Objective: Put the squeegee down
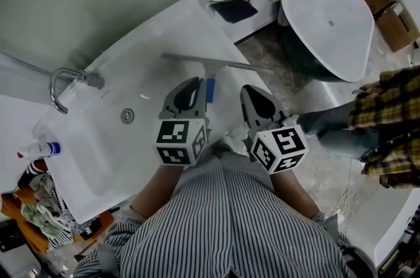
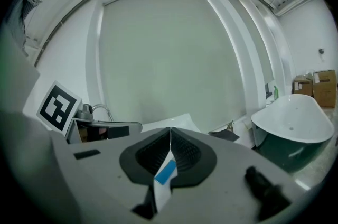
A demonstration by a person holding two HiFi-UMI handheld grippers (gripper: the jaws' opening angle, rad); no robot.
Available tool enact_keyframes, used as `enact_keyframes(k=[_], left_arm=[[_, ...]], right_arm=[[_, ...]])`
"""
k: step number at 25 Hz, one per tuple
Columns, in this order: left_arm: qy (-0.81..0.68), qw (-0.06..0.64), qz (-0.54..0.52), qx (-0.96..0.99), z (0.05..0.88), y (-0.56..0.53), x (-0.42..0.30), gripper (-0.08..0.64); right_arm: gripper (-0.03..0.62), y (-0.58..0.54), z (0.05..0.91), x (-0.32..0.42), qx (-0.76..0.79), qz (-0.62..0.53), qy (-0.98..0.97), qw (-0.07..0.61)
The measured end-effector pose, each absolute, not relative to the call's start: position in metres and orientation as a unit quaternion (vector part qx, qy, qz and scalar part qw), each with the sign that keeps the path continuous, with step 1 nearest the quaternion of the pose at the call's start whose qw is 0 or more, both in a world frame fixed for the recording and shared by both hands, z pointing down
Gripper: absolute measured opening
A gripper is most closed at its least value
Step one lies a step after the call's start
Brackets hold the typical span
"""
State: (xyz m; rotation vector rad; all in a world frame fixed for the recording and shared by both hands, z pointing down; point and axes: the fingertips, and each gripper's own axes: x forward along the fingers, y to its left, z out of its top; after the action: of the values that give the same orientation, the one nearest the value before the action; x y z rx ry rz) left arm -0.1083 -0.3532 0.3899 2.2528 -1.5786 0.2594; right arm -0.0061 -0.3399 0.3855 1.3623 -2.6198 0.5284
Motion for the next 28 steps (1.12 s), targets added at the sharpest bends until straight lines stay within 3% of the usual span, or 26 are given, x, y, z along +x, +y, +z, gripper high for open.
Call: enact_keyframes(k=[13, 28], left_arm=[[-0.533, 0.184, 0.079, 0.822, 0.377, -0.343, -0.093, 0.014], [-0.534, 0.227, 0.068, 0.812, 0.389, -0.343, -0.096, 0.014]], right_arm=[[0.017, -0.341, 0.375, -0.016, 0.436, 0.147, -0.884, 0.084], [0.015, -0.343, 0.380, -0.012, 0.440, 0.146, -0.882, 0.087]])
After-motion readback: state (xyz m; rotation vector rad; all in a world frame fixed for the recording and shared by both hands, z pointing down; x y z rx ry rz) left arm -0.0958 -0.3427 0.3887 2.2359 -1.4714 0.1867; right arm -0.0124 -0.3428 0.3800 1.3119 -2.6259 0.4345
